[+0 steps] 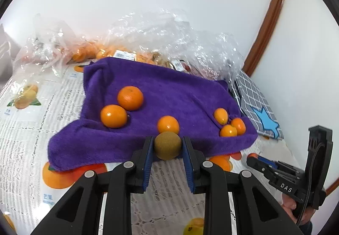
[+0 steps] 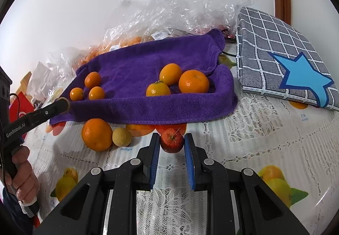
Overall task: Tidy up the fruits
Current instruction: 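Carry the yellow fruit with the left gripper while the right carries the apple over the towel, then open the right gripper to release the apple onto the towel while the left holds its fruit, then open the left gripper to release the yellow fruit onto the towel, then grasp a small yellow-green fruit with the right gripper while the left moves to an orange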
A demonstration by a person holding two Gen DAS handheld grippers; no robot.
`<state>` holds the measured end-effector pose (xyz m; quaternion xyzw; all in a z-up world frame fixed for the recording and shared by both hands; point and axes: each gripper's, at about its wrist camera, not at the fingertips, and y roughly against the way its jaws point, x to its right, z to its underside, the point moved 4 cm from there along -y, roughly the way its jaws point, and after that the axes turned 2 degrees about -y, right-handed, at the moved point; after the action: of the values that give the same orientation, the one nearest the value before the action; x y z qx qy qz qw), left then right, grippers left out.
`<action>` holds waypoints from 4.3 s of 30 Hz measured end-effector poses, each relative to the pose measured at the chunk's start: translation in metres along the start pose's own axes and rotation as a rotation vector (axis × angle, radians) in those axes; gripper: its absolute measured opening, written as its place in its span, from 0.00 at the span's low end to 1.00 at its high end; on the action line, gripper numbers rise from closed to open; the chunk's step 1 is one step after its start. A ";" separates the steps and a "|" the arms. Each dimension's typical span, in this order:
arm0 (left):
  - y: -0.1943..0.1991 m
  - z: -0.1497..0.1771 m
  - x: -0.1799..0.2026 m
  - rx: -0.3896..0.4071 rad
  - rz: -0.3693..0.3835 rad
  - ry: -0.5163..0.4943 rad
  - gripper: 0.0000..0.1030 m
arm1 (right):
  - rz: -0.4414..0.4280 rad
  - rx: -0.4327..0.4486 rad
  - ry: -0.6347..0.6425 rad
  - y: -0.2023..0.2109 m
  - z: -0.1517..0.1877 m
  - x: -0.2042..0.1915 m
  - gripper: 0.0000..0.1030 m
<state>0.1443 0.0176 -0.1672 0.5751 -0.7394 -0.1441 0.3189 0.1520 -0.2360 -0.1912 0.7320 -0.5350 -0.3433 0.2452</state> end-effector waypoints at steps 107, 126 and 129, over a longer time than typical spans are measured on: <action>-0.014 -0.023 -0.021 0.047 -0.055 0.066 0.30 | 0.085 0.084 0.010 0.017 -0.048 -0.005 0.51; 0.011 -0.002 -0.023 0.044 -0.080 0.042 0.30 | 0.014 0.001 0.039 0.013 -0.003 -0.015 0.50; 0.010 -0.001 -0.024 0.040 -0.082 0.045 0.30 | -0.023 -0.001 0.055 0.010 -0.002 -0.022 0.48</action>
<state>0.1407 0.0434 -0.1678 0.6145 -0.7105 -0.1292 0.3177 0.1428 -0.2182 -0.1775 0.7470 -0.5194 -0.3261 0.2565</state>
